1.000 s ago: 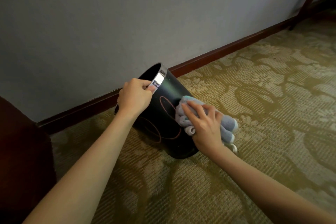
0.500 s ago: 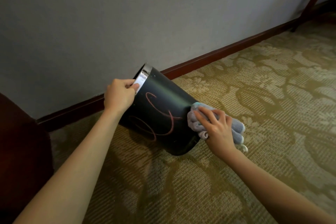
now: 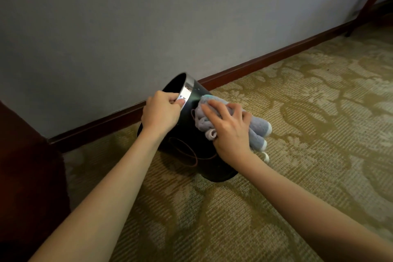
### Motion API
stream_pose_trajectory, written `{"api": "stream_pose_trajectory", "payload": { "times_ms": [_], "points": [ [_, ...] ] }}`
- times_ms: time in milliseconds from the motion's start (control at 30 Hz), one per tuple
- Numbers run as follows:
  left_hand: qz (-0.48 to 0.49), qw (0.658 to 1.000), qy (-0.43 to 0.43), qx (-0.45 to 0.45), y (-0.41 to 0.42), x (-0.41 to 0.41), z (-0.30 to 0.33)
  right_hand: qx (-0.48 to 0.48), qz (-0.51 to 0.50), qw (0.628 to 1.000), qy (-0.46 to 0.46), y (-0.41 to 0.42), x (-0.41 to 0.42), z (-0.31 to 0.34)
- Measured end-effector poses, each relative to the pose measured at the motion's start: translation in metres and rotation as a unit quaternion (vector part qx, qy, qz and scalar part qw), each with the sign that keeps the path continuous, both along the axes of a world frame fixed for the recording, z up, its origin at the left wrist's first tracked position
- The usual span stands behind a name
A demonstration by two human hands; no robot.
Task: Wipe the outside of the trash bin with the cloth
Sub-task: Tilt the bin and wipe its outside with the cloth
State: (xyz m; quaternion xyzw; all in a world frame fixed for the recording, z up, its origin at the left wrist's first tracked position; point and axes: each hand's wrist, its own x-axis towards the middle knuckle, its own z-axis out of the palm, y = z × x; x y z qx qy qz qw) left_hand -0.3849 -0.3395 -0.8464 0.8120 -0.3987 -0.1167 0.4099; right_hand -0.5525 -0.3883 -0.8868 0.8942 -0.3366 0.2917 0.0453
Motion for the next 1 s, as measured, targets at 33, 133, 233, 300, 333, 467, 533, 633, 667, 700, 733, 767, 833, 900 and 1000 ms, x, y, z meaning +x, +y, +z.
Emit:
{"api": "stream_pose_trajectory", "payload": {
  "times_ms": [33, 133, 233, 300, 333, 467, 533, 633, 667, 700, 733, 767, 833, 900, 1000],
  "points": [
    [0.003, 1.0, 0.006, 0.0, -0.001, 0.001, 0.0, -0.005, 0.005, 1.0, 0.001, -0.001, -0.001, 0.0],
    [0.006, 0.999, 0.037, 0.0, 0.0, 0.007, 0.0, -0.027, 0.018, 0.999, 0.019, -0.006, -0.011, -0.008],
    [0.016, 0.999, 0.044, -0.003, 0.004, 0.017, -0.002, -0.026, 0.004, 0.998, 0.058, -0.012, -0.03, -0.027],
    [0.025, 0.998, 0.049, -0.01, 0.008, 0.025, -0.005, -0.003, -0.017, 0.996, 0.082, -0.016, -0.048, -0.042],
    [0.027, 0.998, 0.055, -0.015, 0.01, 0.028, -0.006, 0.01, -0.029, 0.995, 0.091, -0.019, -0.058, -0.048],
    [0.001, 0.996, 0.076, -0.054, 0.012, 0.029, -0.01, 0.043, -0.068, 0.99, 0.117, -0.025, -0.076, -0.06],
    [-0.02, 0.996, 0.066, -0.062, 0.009, 0.024, -0.008, 0.052, -0.084, 0.988, 0.122, -0.025, -0.076, -0.06],
    [-0.075, 0.992, 0.069, -0.076, 0.008, 0.02, -0.006, 0.072, -0.109, 0.982, 0.135, -0.026, -0.079, -0.06],
    [-0.098, 0.989, 0.079, -0.074, 0.01, 0.019, -0.007, 0.079, -0.118, 0.98, 0.138, -0.026, -0.081, -0.061],
    [-0.119, 0.987, 0.085, -0.066, 0.014, 0.02, -0.01, 0.088, -0.126, 0.979, 0.132, -0.026, -0.082, -0.062],
    [-0.138, 0.985, 0.087, -0.053, 0.019, 0.023, -0.013, 0.098, -0.132, 0.979, 0.12, -0.026, -0.083, -0.064],
    [-0.158, 0.983, 0.087, -0.037, 0.026, 0.026, -0.018, 0.108, -0.139, 0.978, 0.11, -0.026, -0.084, -0.065],
    [-0.197, 0.977, 0.085, -0.01, 0.042, 0.031, -0.029, 0.122, -0.153, 0.974, 0.111, -0.026, -0.087, -0.068],
    [-0.213, 0.976, 0.053, 0.004, 0.054, 0.033, -0.041, 0.132, -0.162, 0.971, 0.113, -0.028, -0.09, -0.071],
    [-0.22, 0.976, -0.008, -0.004, 0.06, 0.031, -0.054, 0.144, -0.169, 0.969, 0.109, -0.028, -0.093, -0.074]
  ]
}}
